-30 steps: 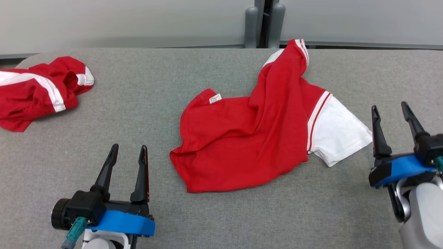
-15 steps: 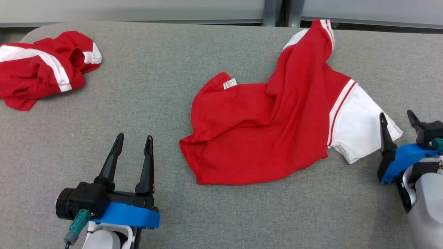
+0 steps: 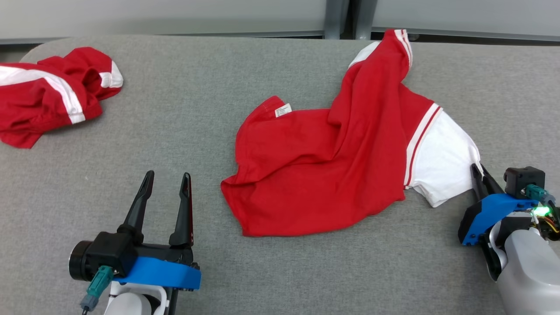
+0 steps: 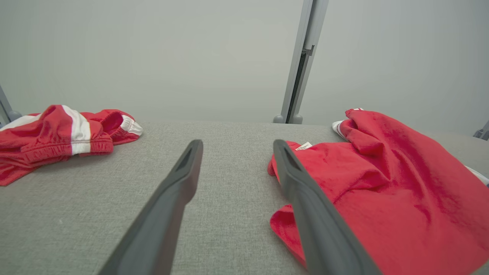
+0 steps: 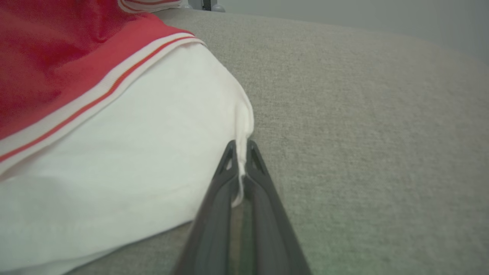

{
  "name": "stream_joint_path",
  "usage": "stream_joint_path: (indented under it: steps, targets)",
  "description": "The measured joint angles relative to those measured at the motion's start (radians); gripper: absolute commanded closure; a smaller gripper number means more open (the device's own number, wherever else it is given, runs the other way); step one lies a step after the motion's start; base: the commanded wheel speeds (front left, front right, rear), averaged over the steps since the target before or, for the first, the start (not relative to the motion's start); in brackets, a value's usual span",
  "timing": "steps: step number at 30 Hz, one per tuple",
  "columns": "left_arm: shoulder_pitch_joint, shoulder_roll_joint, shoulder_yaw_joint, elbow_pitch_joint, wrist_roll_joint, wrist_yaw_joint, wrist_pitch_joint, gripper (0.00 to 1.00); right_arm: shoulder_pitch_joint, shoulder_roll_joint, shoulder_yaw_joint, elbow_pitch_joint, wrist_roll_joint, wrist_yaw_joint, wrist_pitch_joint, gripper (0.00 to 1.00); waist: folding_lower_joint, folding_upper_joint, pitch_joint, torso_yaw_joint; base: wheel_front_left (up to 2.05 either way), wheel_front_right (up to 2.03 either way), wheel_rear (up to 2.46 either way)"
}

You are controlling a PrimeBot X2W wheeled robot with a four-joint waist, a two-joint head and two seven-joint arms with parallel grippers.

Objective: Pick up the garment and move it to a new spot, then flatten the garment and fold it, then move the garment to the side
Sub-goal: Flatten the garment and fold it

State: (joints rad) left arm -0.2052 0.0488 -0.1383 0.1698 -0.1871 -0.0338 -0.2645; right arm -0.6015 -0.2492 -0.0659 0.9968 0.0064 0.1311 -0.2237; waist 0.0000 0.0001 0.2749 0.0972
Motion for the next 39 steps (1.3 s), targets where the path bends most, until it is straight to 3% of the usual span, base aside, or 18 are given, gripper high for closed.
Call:
stream_joint_path:
  steps: [6,16,26,30,31,33,39]
  targets:
    - [0.031,0.000,0.014,0.010,0.007,-0.004,0.000,0.00,0.031,0.003,0.024,-0.049,0.045,0.000,-0.032,1.00,0.0000,0.0000,-0.045,-0.038,0.00,0.00,0.00]
    - [0.086,0.000,0.038,0.022,0.012,-0.013,0.000,0.00,0.291,0.024,0.020,-0.328,0.123,0.000,-0.033,1.00,0.0000,0.0000,-0.127,-0.132,0.00,0.00,0.00]
    - [0.100,0.000,0.047,0.024,0.012,-0.019,0.000,0.00,0.579,0.046,-0.103,-0.686,0.155,0.000,0.154,1.00,-0.0001,0.0000,-0.149,-0.211,0.00,0.00,0.00]
    - [0.099,0.000,0.046,0.028,0.012,-0.021,0.000,0.00,0.647,0.071,-0.133,-0.756,0.168,0.000,0.243,1.00,0.0000,0.0000,-0.147,-0.216,0.00,0.00,0.00]
    - [0.099,0.000,0.045,0.028,0.012,-0.021,0.000,0.00,0.658,0.076,-0.137,-0.770,0.170,0.000,0.248,0.78,-0.0001,0.0000,-0.147,-0.215,0.00,0.00,0.00]
    - [0.098,0.000,0.041,0.031,0.010,-0.022,0.000,0.00,0.664,0.081,-0.148,-0.807,0.155,0.000,0.250,0.00,-0.0001,0.0000,-0.149,-0.212,0.00,0.00,0.00]
    - [0.095,0.000,0.040,0.034,0.010,-0.023,0.000,0.00,0.653,0.100,-0.176,-0.895,0.069,0.000,0.186,0.00,-0.0001,0.0000,-0.158,-0.189,0.00,0.00,0.00]
